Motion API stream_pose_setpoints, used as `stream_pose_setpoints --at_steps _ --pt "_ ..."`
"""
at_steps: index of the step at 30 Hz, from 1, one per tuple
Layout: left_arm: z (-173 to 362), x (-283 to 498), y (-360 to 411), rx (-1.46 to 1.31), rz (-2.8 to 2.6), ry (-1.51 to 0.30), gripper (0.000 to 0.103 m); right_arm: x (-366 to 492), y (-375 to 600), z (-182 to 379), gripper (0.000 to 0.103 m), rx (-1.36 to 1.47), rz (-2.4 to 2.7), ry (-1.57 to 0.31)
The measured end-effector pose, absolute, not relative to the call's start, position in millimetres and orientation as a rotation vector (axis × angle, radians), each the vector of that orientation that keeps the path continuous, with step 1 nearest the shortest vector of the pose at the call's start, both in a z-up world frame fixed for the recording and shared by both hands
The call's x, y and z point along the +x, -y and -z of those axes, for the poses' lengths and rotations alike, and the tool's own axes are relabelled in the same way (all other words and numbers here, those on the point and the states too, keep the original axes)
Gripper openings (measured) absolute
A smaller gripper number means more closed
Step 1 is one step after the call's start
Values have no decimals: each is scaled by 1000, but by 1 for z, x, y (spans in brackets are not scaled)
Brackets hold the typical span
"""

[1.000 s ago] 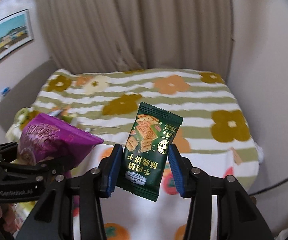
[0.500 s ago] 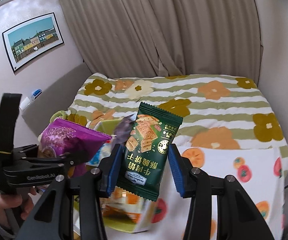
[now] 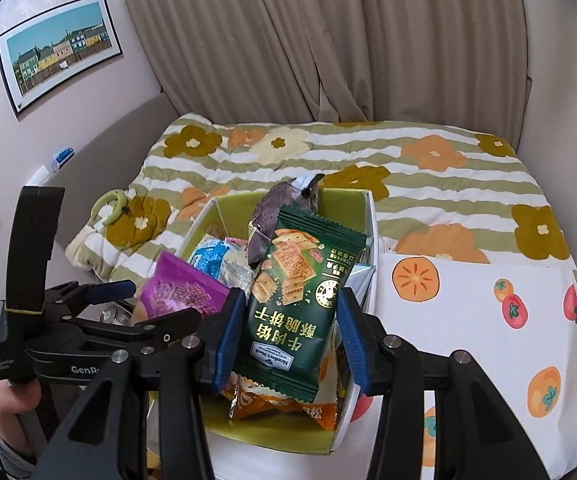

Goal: Organize snacks
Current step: 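Carry both snacks into the yellow-green box and open both tools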

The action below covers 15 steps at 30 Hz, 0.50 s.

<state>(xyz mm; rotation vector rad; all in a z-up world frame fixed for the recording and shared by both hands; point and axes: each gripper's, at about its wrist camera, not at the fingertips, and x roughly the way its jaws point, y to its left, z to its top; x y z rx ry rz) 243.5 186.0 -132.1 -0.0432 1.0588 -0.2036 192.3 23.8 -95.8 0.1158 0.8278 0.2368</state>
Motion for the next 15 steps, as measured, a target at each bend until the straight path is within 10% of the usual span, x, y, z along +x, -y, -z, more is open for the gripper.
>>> stream_pose_setpoints --at_steps 15 --pt "121 230 -223 -35 116 -1016 103 221 -60 123 49 35 -327 -910"
